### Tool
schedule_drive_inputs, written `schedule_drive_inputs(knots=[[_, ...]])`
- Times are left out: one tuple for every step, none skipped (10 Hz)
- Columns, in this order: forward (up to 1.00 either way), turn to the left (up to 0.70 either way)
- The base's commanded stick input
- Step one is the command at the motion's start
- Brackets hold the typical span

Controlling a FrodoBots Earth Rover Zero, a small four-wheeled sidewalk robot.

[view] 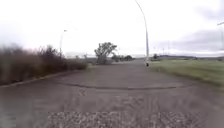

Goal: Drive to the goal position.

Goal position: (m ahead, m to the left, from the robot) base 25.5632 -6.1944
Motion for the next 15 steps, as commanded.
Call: schedule_drive_inputs(knots=[[1.0,-0.38],[1.0,-0.2],[1.0,-0.02],[1.0,0.0],[1.0,0.0],[1.0,0.0],[1.0,0.0],[1.0,0.0],[1.0,0.0],[1.0,0.0],[1.0,0.0],[1.0,0.0],[1.0,0.0],[1.0,-0.05],[1.0,-0.22]])
